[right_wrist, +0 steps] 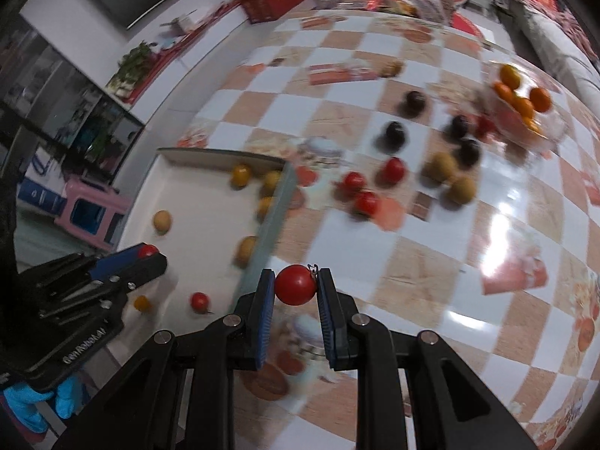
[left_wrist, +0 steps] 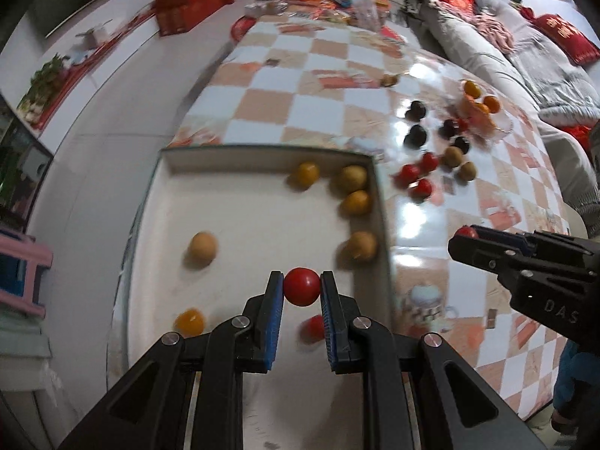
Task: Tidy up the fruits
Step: 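Carry both held red cherry tomatoes over the white tray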
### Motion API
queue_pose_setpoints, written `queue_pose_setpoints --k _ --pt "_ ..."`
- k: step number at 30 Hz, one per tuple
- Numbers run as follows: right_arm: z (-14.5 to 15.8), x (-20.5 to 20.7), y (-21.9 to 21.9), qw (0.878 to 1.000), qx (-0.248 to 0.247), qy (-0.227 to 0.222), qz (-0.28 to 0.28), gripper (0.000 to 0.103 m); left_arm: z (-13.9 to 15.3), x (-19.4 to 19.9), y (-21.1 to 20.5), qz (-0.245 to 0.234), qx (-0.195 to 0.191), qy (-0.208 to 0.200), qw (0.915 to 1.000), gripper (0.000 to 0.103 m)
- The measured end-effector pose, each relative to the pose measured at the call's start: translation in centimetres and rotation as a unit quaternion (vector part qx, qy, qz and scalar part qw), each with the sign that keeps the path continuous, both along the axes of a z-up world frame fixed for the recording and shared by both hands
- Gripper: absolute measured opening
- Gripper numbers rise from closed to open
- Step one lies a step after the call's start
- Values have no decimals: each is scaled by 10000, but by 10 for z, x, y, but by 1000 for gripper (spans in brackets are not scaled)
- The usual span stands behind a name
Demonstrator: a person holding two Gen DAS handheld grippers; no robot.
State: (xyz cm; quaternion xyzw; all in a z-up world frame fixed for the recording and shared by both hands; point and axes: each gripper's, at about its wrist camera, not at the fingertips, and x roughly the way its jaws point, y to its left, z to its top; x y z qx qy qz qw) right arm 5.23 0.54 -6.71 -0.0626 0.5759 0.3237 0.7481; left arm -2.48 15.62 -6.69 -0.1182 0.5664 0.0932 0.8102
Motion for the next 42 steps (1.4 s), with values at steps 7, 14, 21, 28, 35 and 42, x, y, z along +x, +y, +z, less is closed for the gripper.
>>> queue_pose_setpoints --k 7,14,21,28,35,42 --pt "-4 -9 44 9993 12 104 361 25 -15 -10 22 273 -72 77 9996 21" --pt "-18 -5 76 9983 -41 217 536 24 -30 1 32 301 -34 92 9995 21" --pt "-31 8 96 9978 -104 286 588 24 -42 11 38 337 -5 183 9993 21" --pt "-41 14 104 9971 -208 317 653 24 -49 14 40 346 -20 264 9991 21" --pt "-45 13 104 9969 -258 340 653 24 -52 16 38 310 -7 301 9991 21" --pt "-47 14 105 9969 -262 348 650 24 -55 17 37 289 16 351 9990 21"
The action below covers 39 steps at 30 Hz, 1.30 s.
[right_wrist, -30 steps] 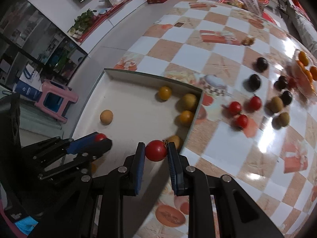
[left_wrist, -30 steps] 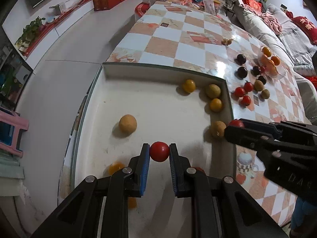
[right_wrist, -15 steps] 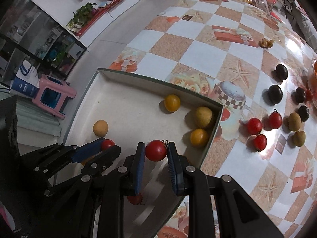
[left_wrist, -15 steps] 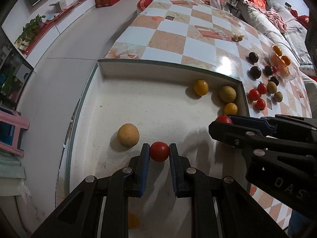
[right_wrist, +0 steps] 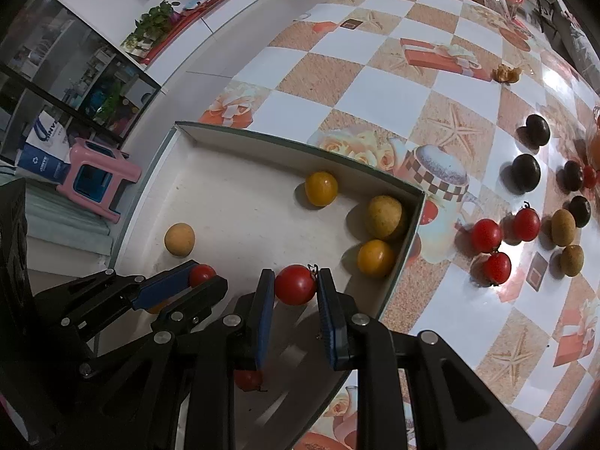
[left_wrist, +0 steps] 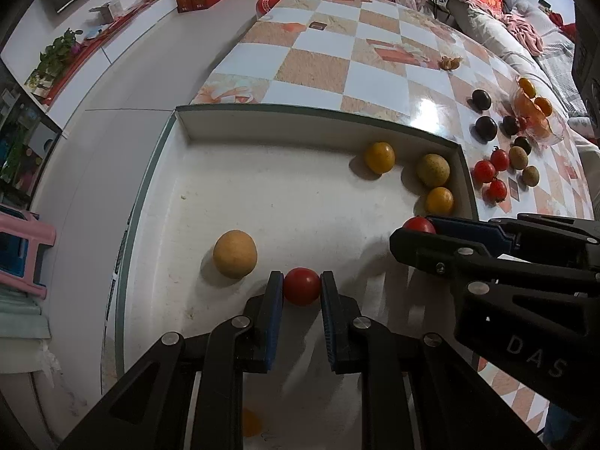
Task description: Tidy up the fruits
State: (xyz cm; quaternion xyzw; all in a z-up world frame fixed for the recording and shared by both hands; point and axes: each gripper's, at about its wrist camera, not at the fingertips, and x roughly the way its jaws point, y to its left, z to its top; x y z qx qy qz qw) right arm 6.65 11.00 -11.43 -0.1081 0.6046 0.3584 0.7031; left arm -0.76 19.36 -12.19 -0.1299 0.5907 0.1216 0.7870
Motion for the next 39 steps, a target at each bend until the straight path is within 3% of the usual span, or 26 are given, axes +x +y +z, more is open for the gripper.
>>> queue_pose_setpoints --k 15,16,18,19,20,24,30,31,32,33,36,39 --pt "-12 0 8 9998 -73 170 105 27 -1 2 -3 -137 76 61 9999 22" --pt "-12 0 8 9998 -47 190 101 35 -1 2 -3 -143 87 76 9998 25" --pt "-10 -1 7 9996 61 247 108 49 0 -1 -2 -119 126 61 9998 72" --pt "-8 -2 8 9996 88 227 115 57 4 -3 -2 -75 199 -31 9998 76" --pt "-5 -2 9 9997 102 189 112 66 8 -5 -3 -77 261 -120 9996 77" --pt "1 -4 8 9995 174 239 84 69 13 -6 -3 -134 263 -121 9995 77" --pt "23 -9 -1 9996 254 117 -33 82 21 -11 -3 -84 311 -38 9995 78" --pt "27 -10 -3 9997 218 62 -58 85 22 -12 -2 -74 339 12 9994 82" --pt "30 -11 -5 9998 171 5 -91 88 24 -13 -2 -59 350 26 9994 95" --pt "34 -13 -9 9998 90 -79 -149 90 26 -16 -1 -22 356 -4 9994 101" --pt "37 -16 -19 9996 -75 -124 -247 101 30 -21 -1 -16 319 30 9995 101" --pt "36 -19 -26 9994 -166 -78 -285 103 28 -25 -3 -15 323 264 9991 101"
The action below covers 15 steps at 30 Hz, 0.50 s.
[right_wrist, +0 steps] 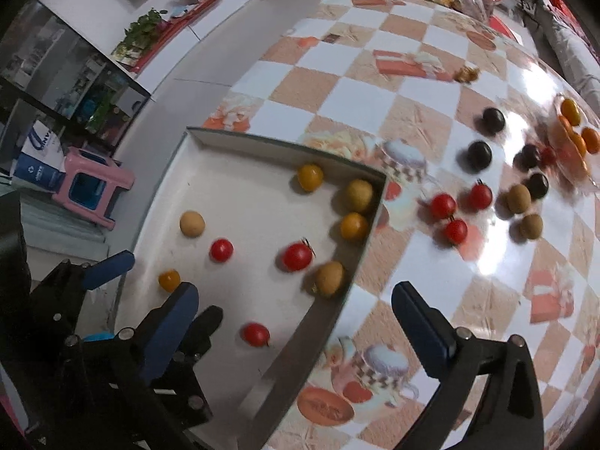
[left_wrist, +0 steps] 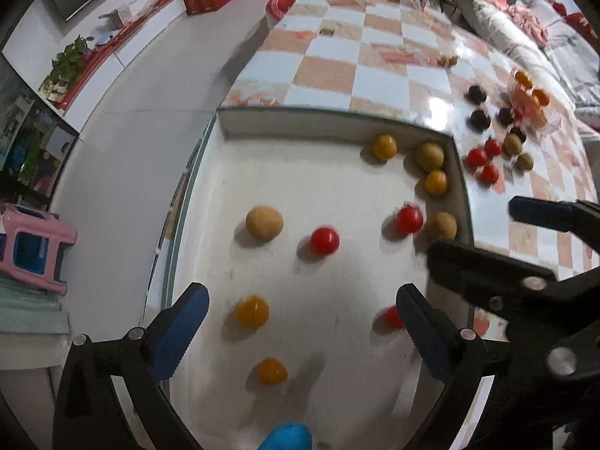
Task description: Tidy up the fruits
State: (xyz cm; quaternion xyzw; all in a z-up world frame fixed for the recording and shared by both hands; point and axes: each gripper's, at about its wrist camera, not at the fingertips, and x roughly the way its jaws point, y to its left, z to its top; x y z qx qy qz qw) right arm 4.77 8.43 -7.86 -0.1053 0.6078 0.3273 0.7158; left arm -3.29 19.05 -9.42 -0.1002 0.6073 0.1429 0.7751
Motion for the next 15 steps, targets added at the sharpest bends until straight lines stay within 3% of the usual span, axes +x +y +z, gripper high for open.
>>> queue_pose_setpoints --k 6,15 --pt "-2 -4 -8 9998 -171 89 -95 103 -8 -9 -5 16 38 354 9994 101" --pt "-4 -17 -12 9991 -335 227 -83 103 -1 -18 -15 -87 171 350 9992 101"
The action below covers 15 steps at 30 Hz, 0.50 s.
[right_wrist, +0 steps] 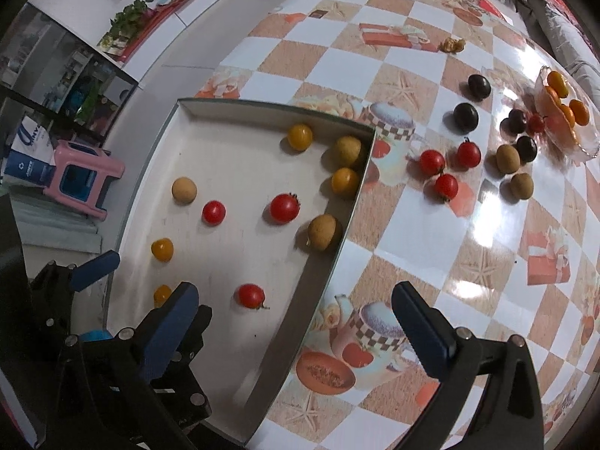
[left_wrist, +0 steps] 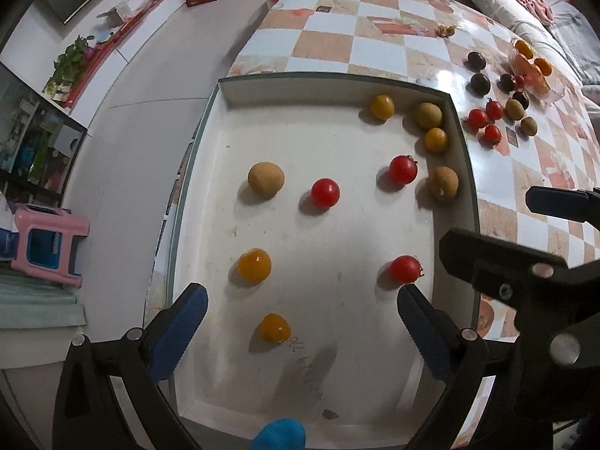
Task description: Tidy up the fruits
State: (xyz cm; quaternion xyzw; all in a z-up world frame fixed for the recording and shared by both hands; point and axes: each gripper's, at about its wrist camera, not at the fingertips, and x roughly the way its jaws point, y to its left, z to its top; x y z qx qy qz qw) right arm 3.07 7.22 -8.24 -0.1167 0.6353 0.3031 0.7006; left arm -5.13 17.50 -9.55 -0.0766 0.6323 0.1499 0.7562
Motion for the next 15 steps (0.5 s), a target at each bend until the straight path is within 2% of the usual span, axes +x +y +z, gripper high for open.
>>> queue_pose_setpoints --k 15 --pt "-1 -7 2 9999 -101 37 44 103 -4 -6 3 6 -31 183 9998 101"
